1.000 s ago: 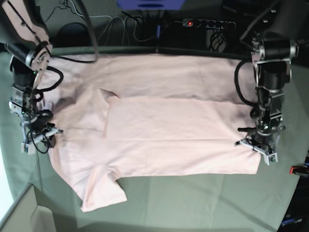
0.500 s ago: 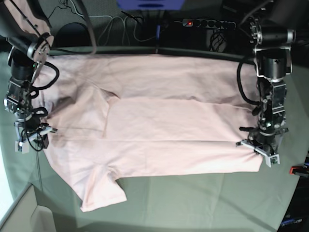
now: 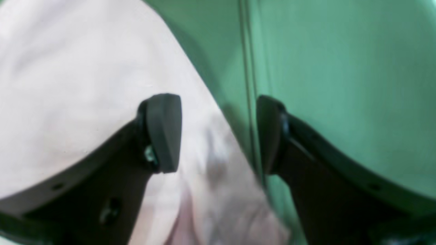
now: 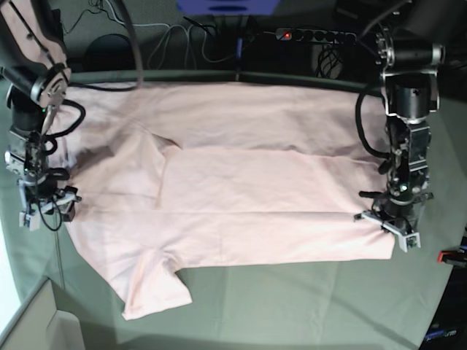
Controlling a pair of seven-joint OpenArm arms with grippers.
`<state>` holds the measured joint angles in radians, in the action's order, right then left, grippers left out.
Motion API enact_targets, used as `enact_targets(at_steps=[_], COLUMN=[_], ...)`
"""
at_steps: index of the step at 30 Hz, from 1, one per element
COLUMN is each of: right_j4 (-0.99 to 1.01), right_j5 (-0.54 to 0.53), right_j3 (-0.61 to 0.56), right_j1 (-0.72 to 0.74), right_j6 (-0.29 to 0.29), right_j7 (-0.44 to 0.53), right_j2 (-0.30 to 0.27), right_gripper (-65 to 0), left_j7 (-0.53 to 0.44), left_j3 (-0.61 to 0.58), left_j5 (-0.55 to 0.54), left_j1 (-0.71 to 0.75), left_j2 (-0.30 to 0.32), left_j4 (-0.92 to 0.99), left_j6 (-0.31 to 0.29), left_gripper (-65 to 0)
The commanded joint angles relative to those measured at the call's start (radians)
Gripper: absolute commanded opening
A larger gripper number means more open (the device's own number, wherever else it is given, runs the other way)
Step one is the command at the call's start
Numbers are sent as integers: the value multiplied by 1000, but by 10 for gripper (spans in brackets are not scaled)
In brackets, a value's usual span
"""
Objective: Layout the t-shirt on the table in an organized manner, then fold the t-shirt properly
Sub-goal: 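Fold the grasped middle over toward the collar edge with both grippers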
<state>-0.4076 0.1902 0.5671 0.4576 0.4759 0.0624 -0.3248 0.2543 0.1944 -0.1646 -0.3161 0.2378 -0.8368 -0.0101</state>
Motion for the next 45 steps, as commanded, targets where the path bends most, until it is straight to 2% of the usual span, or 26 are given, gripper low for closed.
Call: enact_targets(at_steps=[1,13,16,18,21,22,29,33,38,43,45], right_j4=[-4,16,16,16,14,14,5,-81,-248,-340,-379], right_j5=[-14,-13,-13,-14,-14,-14,-19,-21,-21,-21,-21], right_j3=[0,-23,-123,-174,-195,-195,-189,-186,-80,18,58], right_j1=[40,39,36,34,23,23,22,-7,-87,-135,-156], right_j6=[7,7,7,7,7,7,7,10,19,108,126], right_j7=[38,29,29,29,29,29,38,37,32,29,29], right_j2=[-18,-13,-13,-12,-1,-1,-7,-4,29,66,77], right_gripper=[-314,-326,-407,-496,-640,-650,-650,-650,-650,-650,-650], left_j7=[-23,-23,-23,-23,-23,-23,-23,-22,-22,-19,-19], left_j3=[3,3,3,3,3,3,3,3,4,4,4], left_j5=[0,0,0,0,0,0,0,0,0,-8,-48], left_j1=[-25,-24,-24,-16,-13,-13,-12,-5,34,74,100], left_j2=[11,11,11,11,11,11,11,11,13,11,13], left_j4=[-12,-12,-12,-12,-12,-12,-22,-55,-106,-169,-204], left_j6=[5,5,5,5,5,5,5,5,5,5,5], left_gripper=[-650,-650,-650,-650,-650,-650,-650,-650,-650,-650,-650])
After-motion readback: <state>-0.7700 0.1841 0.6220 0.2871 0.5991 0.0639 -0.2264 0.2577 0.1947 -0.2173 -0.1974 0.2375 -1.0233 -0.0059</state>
